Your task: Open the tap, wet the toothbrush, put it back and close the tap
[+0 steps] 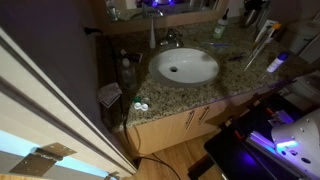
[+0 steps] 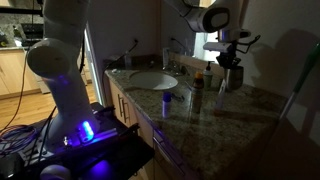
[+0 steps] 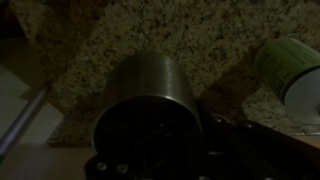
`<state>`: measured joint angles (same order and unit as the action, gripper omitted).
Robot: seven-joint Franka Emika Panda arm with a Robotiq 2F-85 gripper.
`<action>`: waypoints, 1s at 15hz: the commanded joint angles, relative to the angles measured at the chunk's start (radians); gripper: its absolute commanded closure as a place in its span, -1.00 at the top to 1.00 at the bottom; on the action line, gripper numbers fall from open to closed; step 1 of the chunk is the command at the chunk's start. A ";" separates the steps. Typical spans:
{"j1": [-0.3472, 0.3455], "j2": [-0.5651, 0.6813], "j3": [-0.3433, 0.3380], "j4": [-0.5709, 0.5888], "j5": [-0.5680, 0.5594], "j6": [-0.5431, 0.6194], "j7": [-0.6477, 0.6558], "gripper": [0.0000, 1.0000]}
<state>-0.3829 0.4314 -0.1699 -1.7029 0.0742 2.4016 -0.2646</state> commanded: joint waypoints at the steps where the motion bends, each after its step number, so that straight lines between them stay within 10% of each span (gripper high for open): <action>1: -0.019 0.057 0.041 0.026 0.059 -0.019 -0.071 -0.95; 12: -0.051 0.127 0.064 0.032 0.100 -0.039 -0.119 -0.96; 13: -0.053 0.130 0.066 0.034 0.101 -0.037 -0.124 -0.36; 15: -0.055 0.128 0.066 0.038 0.105 -0.048 -0.117 -0.20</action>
<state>-0.4106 0.5446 -0.1254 -1.6957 0.1563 2.3899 -0.3489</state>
